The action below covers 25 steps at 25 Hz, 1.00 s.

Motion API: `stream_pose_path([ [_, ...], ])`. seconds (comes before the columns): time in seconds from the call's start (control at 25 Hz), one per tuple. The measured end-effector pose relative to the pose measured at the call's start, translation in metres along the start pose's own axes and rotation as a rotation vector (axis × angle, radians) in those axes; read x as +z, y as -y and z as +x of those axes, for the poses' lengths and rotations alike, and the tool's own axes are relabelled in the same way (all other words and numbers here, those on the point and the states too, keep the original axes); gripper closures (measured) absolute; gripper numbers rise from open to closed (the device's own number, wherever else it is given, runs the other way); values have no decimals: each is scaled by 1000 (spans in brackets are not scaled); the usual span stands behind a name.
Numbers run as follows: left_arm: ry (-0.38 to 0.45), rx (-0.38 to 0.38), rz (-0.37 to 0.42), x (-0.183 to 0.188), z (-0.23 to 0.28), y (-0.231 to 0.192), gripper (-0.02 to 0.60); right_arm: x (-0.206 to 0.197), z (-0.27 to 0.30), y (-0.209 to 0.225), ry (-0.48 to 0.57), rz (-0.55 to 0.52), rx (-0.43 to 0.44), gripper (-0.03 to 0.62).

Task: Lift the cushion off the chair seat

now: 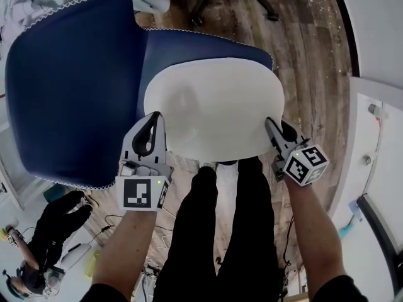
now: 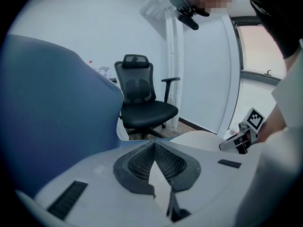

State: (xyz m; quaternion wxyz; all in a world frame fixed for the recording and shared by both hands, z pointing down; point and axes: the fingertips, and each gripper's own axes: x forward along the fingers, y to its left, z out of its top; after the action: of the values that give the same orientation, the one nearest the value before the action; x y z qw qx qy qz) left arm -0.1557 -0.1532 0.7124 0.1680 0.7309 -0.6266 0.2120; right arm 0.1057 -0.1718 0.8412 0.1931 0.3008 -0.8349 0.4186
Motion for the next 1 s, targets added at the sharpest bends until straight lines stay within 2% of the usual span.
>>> stream_pose_path([
  [0.44, 32, 8, -13, 17, -16, -13, 577, 22, -9, -25, 32, 17, 2, 538],
  [1.0, 95, 0, 6, 66, -48, -17, 577, 59, -43, -83, 84, 2, 7, 542],
])
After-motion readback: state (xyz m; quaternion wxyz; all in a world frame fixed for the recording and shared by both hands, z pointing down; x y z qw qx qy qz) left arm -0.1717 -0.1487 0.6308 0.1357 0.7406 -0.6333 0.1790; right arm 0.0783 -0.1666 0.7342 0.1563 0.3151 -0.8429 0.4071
